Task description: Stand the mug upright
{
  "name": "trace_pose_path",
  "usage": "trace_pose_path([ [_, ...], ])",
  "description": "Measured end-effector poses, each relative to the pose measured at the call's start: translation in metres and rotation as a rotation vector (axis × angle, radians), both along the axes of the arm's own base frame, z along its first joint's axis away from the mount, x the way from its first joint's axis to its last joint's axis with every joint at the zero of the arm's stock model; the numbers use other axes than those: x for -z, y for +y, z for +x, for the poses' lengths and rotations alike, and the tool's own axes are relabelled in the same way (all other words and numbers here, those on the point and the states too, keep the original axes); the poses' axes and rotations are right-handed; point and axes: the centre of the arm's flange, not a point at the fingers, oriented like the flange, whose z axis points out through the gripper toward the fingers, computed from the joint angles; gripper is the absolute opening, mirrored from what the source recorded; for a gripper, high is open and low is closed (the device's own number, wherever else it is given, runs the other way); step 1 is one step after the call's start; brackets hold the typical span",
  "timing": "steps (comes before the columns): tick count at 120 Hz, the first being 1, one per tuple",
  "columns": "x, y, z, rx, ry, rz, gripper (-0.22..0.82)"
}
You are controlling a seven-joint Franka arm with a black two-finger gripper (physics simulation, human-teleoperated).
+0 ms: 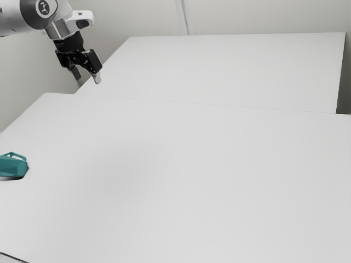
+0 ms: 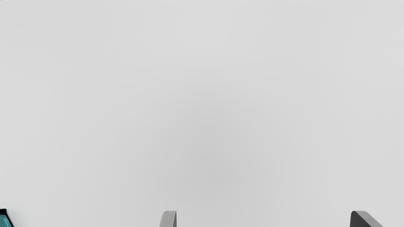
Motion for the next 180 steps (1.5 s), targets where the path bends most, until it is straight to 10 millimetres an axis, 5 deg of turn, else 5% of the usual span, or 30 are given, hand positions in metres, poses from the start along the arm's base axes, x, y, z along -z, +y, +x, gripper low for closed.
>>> trace_pose_path([
  [32,0.004,0.002,0.000,0.001,0.005,0.002,0.60],
  [47,0.002,0.023,-0.010,-0.040,0.001,-0.032,0.60],
  [64,0.000,0.089,-0.040,-0.139,0.006,-0.157,0.60],
  [90,0.000,0.233,-0.117,-0.304,-0.028,-0.333,0.60],
  [110,0.033,0.339,-0.182,-0.415,-0.048,-0.430,0.60],
  [145,0.110,0.431,-0.175,-0.283,-0.070,-0.569,0.60],
  [180,0.178,0.508,-0.223,-0.238,-0.168,-0.679,0.60],
])
